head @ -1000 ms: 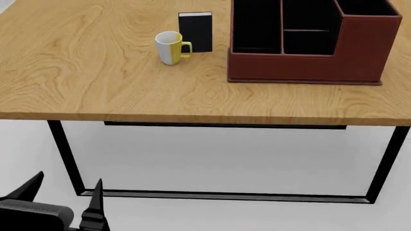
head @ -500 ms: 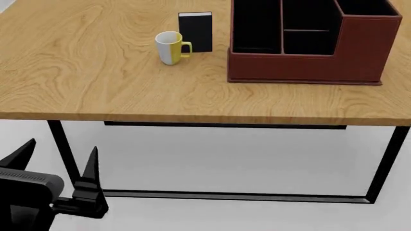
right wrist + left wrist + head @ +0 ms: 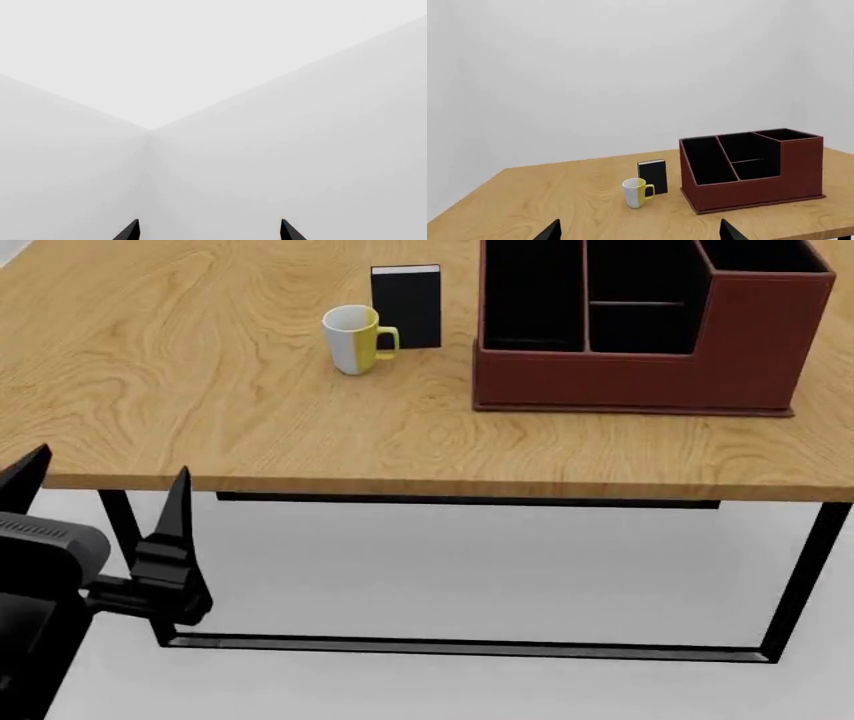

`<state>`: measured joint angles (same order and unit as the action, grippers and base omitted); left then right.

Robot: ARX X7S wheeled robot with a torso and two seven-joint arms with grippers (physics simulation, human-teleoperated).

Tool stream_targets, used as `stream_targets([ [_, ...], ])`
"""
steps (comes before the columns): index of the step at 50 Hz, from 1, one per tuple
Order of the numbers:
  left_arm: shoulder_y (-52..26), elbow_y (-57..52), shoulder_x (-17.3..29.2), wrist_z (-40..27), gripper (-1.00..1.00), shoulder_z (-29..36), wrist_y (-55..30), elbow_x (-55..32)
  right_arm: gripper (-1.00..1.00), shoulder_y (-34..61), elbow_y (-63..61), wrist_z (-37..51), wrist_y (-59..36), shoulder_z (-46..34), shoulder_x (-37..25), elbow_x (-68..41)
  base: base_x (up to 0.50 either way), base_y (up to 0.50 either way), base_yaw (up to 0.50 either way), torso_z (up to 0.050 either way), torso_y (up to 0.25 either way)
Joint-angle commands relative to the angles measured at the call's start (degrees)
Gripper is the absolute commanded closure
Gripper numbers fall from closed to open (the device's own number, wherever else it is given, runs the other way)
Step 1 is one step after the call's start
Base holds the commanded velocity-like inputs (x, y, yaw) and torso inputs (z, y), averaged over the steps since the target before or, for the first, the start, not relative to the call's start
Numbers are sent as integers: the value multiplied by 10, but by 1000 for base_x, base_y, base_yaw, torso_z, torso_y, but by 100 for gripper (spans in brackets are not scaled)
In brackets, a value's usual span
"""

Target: Pick up the book and place it in the back compartment of the caddy.

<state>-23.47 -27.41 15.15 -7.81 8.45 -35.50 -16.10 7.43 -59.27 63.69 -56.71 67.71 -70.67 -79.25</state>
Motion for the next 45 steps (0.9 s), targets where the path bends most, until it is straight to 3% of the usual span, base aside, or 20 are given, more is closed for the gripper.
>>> stream_targets([
  [1, -4, -3, 4, -3, -100, 3, -4, -1, -100, -7, 2, 5, 12, -6, -9, -5, 0, 0, 0, 0, 0],
  [33, -1, -2, 6, -10, -100, 2, 22, -8, -100, -17, 2, 0, 25, -3, -9, -5, 0, -313, 0, 0, 0],
  [45, -4, 1, 10, -15, -100, 2, 22, -7, -100, -31, -1, -5, 45, -26, -4, 17, 15, -17, 0, 0, 0],
])
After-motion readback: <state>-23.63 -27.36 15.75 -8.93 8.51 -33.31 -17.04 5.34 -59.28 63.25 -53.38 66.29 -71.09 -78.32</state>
